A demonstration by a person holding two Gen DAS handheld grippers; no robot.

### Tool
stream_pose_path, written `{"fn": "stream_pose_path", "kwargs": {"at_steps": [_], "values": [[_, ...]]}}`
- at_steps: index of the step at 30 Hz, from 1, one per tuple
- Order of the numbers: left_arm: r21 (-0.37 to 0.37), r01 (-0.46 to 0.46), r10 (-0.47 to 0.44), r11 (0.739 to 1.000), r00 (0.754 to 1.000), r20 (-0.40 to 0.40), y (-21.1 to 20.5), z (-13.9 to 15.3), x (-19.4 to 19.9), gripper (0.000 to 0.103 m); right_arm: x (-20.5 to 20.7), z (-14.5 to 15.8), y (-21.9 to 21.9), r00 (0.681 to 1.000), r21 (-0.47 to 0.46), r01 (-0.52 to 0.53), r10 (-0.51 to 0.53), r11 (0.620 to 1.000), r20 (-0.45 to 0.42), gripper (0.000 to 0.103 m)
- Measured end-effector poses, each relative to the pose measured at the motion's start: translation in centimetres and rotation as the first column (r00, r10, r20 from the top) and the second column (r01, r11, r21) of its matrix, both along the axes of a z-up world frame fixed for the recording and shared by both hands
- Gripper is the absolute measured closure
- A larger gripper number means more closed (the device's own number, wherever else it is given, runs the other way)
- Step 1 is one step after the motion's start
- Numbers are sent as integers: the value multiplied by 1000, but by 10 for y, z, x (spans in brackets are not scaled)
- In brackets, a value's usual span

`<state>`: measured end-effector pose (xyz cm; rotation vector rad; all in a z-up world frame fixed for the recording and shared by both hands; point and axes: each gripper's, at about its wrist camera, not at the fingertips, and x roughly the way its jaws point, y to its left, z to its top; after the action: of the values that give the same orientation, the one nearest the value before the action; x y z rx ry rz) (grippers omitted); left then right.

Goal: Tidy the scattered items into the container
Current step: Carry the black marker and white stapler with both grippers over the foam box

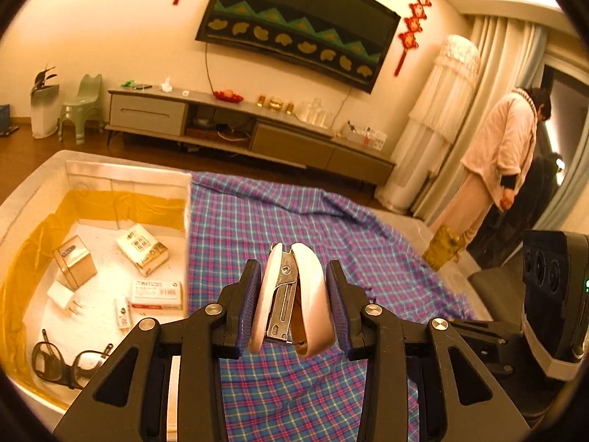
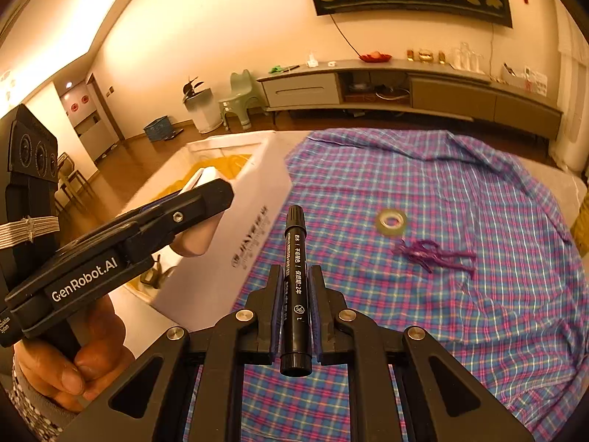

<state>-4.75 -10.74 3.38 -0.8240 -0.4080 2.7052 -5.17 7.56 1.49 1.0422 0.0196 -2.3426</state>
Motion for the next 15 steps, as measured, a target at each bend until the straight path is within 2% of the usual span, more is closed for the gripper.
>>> {"fn": "stream_pose_path", "kwargs": {"at_steps": [15], "values": [[97, -89, 94, 991, 994, -46, -61, 21, 17, 66, 18, 30, -59, 995, 37, -70, 73, 997, -66, 88]]}}
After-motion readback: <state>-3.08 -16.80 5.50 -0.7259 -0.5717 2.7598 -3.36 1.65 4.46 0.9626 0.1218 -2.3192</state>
